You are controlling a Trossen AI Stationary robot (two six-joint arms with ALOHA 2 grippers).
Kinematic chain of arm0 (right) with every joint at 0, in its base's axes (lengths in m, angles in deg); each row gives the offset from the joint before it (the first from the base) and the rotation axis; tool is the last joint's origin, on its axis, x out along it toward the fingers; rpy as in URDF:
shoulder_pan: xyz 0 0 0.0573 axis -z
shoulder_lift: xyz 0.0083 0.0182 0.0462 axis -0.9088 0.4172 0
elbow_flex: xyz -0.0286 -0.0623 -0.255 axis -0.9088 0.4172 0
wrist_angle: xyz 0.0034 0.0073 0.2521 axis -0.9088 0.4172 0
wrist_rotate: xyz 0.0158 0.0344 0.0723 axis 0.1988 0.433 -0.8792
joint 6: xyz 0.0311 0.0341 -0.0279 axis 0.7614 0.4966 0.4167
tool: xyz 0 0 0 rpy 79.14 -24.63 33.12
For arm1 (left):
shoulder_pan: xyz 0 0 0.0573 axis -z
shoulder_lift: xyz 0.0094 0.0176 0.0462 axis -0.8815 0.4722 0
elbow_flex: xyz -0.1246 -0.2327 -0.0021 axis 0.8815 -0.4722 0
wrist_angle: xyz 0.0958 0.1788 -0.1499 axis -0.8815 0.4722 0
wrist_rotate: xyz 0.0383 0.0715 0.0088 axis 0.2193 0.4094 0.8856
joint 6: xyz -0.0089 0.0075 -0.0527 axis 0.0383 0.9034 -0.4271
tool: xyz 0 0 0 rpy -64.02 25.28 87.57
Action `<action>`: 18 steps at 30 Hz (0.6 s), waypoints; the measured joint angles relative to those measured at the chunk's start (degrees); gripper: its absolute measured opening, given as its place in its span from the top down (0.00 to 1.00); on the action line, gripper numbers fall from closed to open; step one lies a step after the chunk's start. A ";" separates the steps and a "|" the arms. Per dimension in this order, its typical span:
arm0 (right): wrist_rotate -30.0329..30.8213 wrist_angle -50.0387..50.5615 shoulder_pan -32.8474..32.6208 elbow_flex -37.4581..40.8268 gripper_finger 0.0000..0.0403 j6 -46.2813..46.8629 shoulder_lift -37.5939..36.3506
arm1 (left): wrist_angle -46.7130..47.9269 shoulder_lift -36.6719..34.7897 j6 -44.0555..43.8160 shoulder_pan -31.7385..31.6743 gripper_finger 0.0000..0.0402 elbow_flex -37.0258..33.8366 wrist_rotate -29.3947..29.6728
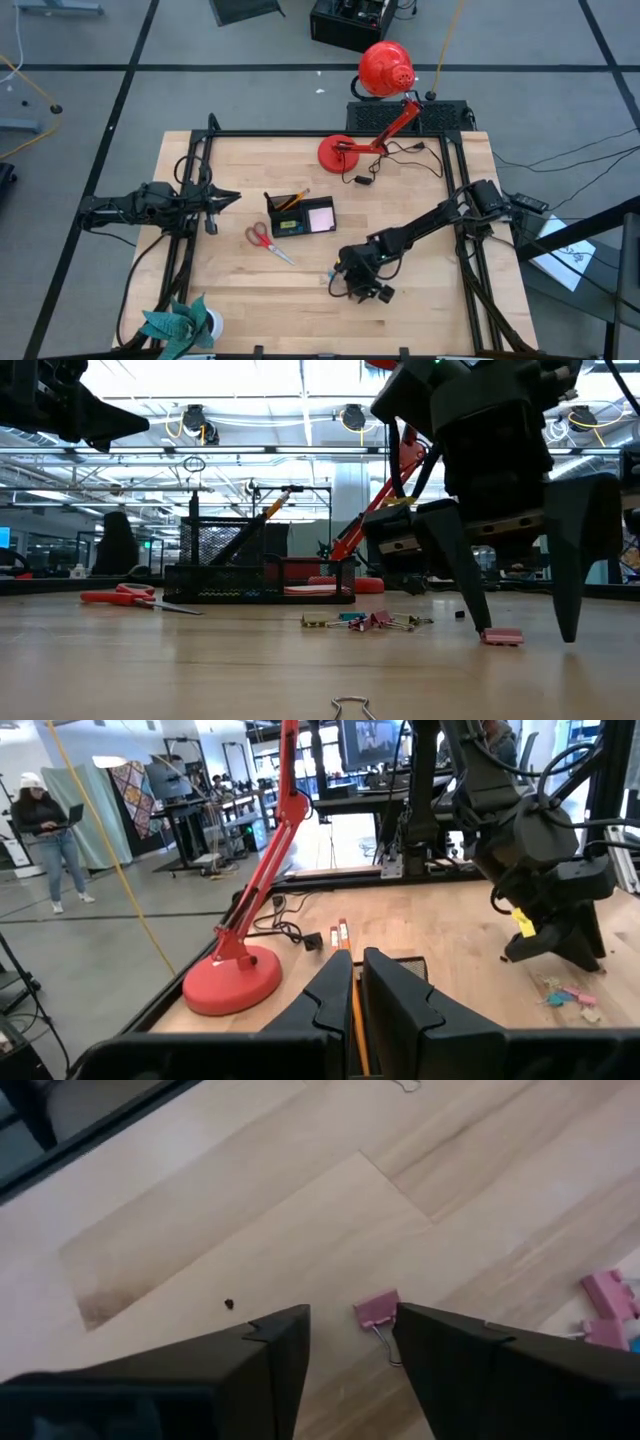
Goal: Pick and place office supplies into organizer
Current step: Put the pink binder clip into the mesh desk organizer
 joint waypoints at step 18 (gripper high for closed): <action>10.01 -3.60 -5.40 0.25 0.52 -2.49 -4.87 | -0.26 0.00 -2.01 0.02 0.91 0.00 -0.07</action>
